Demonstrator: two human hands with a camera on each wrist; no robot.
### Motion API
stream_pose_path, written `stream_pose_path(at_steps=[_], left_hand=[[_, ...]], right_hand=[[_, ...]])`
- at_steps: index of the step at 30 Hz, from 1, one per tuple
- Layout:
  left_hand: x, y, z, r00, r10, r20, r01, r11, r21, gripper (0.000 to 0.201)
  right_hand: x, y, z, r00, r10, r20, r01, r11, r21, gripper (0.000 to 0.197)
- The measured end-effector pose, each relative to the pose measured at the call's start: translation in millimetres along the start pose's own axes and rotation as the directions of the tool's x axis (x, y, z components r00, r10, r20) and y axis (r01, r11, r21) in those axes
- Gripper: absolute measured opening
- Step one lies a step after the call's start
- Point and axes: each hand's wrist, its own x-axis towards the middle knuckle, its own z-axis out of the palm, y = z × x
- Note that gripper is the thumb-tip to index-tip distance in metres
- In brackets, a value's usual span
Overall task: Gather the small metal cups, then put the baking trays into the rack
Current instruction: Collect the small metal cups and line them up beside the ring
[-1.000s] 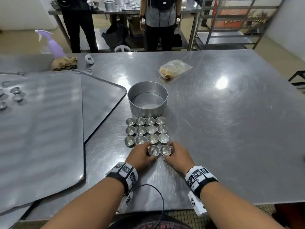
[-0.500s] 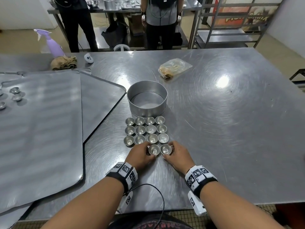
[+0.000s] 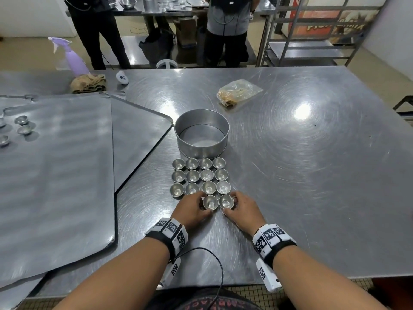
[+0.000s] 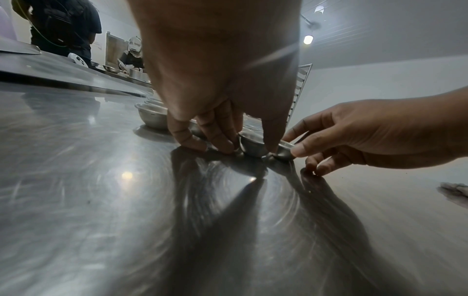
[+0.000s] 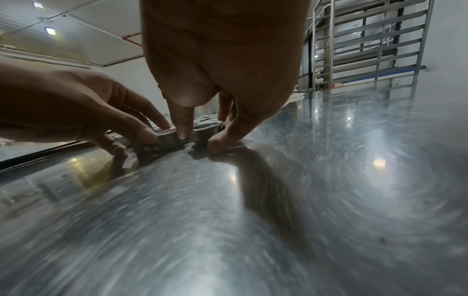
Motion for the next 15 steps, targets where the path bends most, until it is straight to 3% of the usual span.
stream_pose_path(at_steps=[5, 8, 12, 15], left_hand=[[3, -5, -2, 0.999, 0.01, 0.032, -0.011, 1.0, 0.029, 0.043], [5, -7, -7, 0.999, 0.001, 0.033, -0.003, 0.998, 0.056, 0.049], [5, -14, -25, 1.0, 0.009, 0.016, -0.01, 0.999, 0.039, 0.026], [4, -26, -54, 0.998, 0.004, -0.056, -0.001, 0.998, 0.055, 0.02]], right_hand=[[-3, -3, -5, 0.999, 0.044, 0.011, -0.044, 0.999, -0.004, 0.044], [-3, -7, -11, 0.996, 0.08, -0.047, -0.079, 0.997, 0.007, 0.039], [9, -32, -17, 0.983, 0.041, -0.179, -0.043, 0.999, -0.004, 0.025], [25, -71, -11, 0.978, -0.029, -0.205, 0.026, 0.999, -0.019, 0.017]])
